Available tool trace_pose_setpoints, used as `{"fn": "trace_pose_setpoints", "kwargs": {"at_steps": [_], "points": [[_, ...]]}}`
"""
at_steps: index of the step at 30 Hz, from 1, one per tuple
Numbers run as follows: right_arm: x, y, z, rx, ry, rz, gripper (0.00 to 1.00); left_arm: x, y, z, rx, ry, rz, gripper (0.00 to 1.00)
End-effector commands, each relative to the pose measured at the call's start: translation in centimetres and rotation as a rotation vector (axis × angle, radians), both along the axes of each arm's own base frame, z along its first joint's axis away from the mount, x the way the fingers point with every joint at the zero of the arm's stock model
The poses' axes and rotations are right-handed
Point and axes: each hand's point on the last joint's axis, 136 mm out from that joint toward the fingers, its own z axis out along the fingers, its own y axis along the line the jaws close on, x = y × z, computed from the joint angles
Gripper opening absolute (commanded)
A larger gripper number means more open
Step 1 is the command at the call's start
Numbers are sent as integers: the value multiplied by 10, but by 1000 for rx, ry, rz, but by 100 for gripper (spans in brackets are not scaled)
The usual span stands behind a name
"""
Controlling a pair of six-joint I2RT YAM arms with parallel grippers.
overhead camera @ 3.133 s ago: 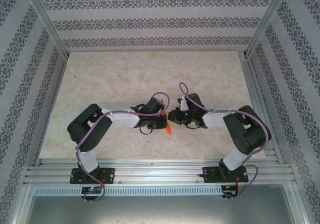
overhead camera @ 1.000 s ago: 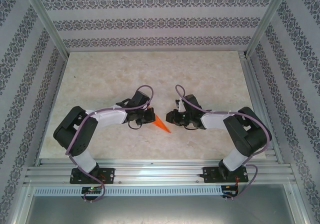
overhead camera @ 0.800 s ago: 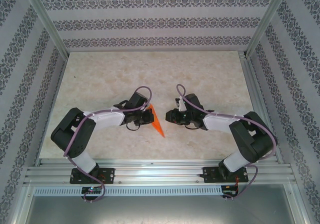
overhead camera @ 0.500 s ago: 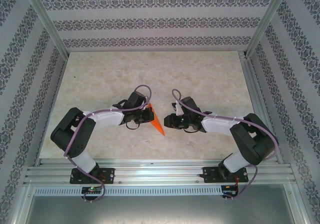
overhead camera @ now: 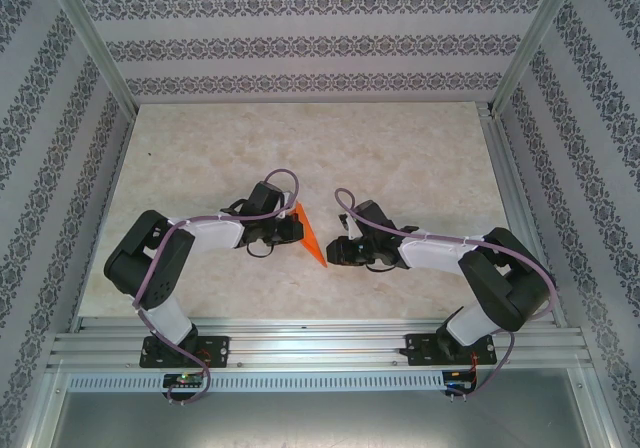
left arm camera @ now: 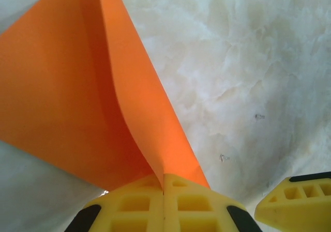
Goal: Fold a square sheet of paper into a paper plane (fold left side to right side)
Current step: Fold the wing for the fifth time at the center of the table.
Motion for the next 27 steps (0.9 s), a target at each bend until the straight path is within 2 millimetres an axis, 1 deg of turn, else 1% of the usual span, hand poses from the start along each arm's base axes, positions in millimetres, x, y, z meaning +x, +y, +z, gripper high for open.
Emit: {"fn": "trace_pose_setpoints", "kwargs": {"at_steps": [1,7,10,17,21,25,27], "points": [[6,6,5,-15,-39,16,28,4,-2,1,-33,-57,-64,0],[7,7,8,-28,-47,15,28,9,6,-4,-35,-64,-88,0],[8,9,10,-31,-52,17,28,11,7,-10,-44,-54,-97,0],[13,25,20,-12,-69,29,26,15,6,-22,-53,-37,-101,0],[14,31,19,-20,-71,36,25,18,9,-24,-48,-37,-92,0],[16,43,21,-12,-77,48,25,20,10,-25,-41,-34,-95,0],[19,46,22,-7,-83,47,21,21,9,-24,-39,-35,-98,0]]}}
